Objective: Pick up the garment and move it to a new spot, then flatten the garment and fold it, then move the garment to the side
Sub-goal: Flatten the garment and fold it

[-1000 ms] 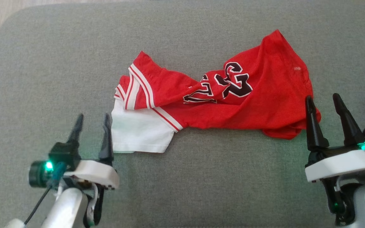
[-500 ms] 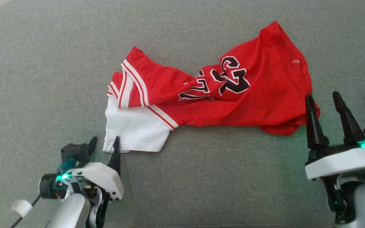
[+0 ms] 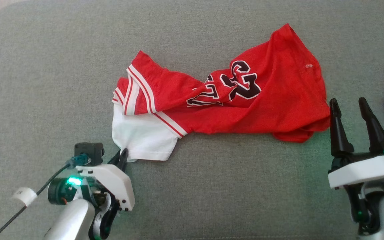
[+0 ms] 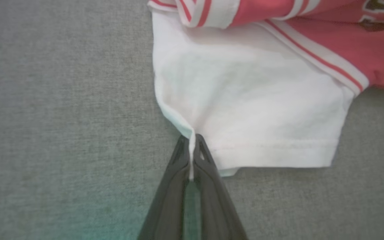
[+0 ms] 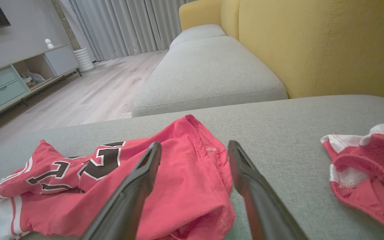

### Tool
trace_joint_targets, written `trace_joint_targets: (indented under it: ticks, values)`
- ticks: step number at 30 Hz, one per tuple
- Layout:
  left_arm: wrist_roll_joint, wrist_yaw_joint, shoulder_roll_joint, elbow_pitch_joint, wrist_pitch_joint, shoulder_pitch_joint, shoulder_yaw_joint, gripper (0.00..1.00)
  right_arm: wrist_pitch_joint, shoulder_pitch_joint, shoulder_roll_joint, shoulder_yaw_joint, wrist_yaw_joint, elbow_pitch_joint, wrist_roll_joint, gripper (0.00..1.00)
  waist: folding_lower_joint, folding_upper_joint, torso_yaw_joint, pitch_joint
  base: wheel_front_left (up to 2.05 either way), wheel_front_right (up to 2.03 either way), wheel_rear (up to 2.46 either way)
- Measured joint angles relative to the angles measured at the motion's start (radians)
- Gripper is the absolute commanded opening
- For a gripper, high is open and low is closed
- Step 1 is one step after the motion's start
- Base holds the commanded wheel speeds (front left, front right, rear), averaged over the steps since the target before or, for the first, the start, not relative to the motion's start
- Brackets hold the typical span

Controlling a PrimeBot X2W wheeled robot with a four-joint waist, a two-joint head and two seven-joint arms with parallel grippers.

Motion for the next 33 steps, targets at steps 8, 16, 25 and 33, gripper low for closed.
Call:
trace_joint_targets:
  ticks: [8,16,25,33]
  values:
    - [0.010,0.018,0.013,-0.025,0.001,0.008,-0.013,0.00,0.054,0.019,0.001,-0.095,0.000,0.086,-0.047,1.00,0.0000,0.0000,0.002,0.002,0.00,0.00,0.00]
    - [0.017,0.020,0.013,-0.037,-0.017,0.008,-0.016,0.00,0.059,0.009,-0.015,-0.065,0.000,0.250,-0.034,1.00,0.0000,0.0000,0.012,0.024,0.00,0.00,0.00]
    - [0.019,0.020,0.009,-0.028,-0.053,-0.001,-0.021,0.00,0.041,-0.090,-0.031,-0.016,0.000,0.345,-0.011,1.00,0.0000,0.0000,0.033,0.039,0.00,0.00,0.00]
    - [0.028,0.047,-0.010,-0.038,-0.216,0.000,0.005,0.00,0.049,-0.100,-0.067,-0.032,0.000,0.304,-0.001,0.00,0.0002,-0.0001,0.046,0.028,0.00,0.00,0.00]
